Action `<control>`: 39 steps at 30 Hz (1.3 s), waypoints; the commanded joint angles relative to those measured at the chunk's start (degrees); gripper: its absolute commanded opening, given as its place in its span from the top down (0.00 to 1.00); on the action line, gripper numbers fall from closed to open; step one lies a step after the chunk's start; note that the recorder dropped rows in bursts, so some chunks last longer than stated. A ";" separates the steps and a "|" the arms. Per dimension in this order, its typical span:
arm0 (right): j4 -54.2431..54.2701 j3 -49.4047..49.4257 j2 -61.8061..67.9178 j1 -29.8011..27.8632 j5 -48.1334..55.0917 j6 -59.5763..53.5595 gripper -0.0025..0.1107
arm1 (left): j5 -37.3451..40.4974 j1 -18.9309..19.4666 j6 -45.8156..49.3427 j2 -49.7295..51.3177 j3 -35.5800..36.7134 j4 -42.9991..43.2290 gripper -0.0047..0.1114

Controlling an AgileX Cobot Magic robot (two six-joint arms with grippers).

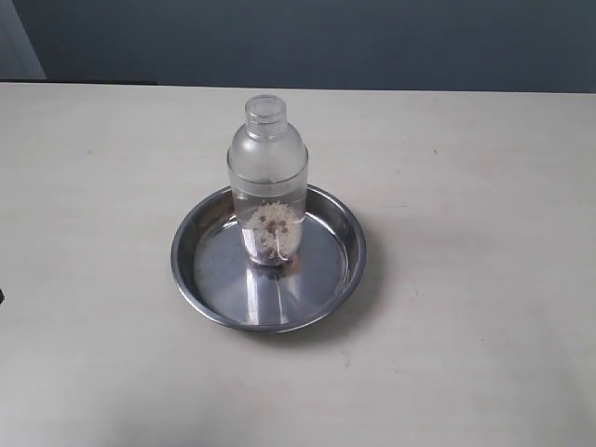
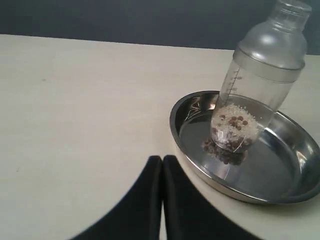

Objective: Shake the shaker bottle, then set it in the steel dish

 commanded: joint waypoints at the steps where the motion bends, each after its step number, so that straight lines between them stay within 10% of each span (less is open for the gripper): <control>1: 0.05 0.07 -0.27 -0.20 -0.70 -0.11 0.99 | 0.04 0.07 8.41 -2.11 0.24 -4.14 0.96; 16: 0.05 0.07 -0.27 -0.20 -0.70 -0.11 0.99 | 0.04 7.10 10.86 -3.91 0.24 -6.59 0.96; 39: 0.05 0.07 -0.27 -0.20 -0.70 -0.11 0.99 | -0.73 7.09 15.82 -3.91 0.24 -8.07 0.96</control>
